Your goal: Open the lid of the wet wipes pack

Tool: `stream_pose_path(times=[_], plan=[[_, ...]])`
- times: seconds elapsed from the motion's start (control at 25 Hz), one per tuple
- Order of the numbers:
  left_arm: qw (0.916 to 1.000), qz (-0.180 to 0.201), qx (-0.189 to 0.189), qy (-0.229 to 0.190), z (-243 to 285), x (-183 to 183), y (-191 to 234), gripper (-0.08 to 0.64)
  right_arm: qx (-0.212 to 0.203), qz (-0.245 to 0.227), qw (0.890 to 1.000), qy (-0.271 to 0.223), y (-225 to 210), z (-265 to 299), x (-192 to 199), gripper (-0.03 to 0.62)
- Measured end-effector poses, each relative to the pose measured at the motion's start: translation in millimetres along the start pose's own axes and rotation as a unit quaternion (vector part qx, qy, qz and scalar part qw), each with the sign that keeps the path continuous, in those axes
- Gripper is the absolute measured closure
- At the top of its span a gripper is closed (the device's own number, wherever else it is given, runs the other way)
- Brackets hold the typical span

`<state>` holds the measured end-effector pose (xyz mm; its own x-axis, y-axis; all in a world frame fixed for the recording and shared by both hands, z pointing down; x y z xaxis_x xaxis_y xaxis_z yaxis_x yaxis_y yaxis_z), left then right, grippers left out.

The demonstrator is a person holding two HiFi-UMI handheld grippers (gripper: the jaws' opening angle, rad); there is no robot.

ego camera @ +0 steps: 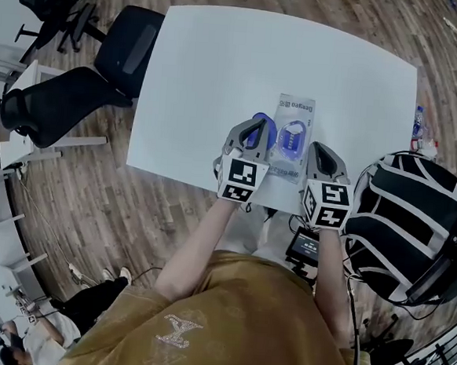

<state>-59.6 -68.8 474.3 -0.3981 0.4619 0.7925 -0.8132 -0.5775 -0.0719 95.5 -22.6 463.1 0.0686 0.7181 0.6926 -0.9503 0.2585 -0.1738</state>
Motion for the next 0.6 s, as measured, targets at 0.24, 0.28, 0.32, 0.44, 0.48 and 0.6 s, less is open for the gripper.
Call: stream_pose_path(times=[0.24,0.28,0.32,0.44,0.48,0.6], plan=[[0.9982,0.014,0.004,-0.057,-29.1,-37.6,-1.4,0.560,0.016,-0.016,0.999,-0.048,-4.4,-34.7,-22.7,0.583],[0.9976,0.013,0.006,-0.067,-36.3,-44.9,-1.1,0.561,0.020,-0.020,0.998,-0.057,-3.5,-42.5,-28.2,0.584],[0.9968,0.011,0.008,-0.079,-44.8,-53.3,-0.8,0.560,0.024,-0.025,0.997,-0.069,-2.3,-50.8,-34.2,0.584],[0.9921,0.011,0.007,-0.125,-73.0,-81.8,-0.9,0.560,0.039,-0.029,0.992,-0.120,-1.9,-76.9,-53.9,0.584],[0.9896,0.012,0.001,-0.143,-81.6,-90.7,-0.8,0.560,0.046,-0.029,0.989,-0.140,-2.7,-85.8,-60.3,0.584],[0.9830,0.008,-0.019,-0.183,-101.4,-108.6,1.6,0.560,0.065,-0.037,0.980,-0.187,-2.3,-107.3,-77.1,0.584]])
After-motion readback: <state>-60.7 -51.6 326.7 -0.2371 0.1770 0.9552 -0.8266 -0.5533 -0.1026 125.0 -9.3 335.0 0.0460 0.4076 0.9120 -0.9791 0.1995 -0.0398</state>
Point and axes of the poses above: the fingertips, and each gripper's own axes: z forward along the fingers, y to its left, x out of its underside, the point moved 5 cm from there along -z, backward along the fingers, and after that the axes turned 8 degrees about y, right-handed, at the moved point
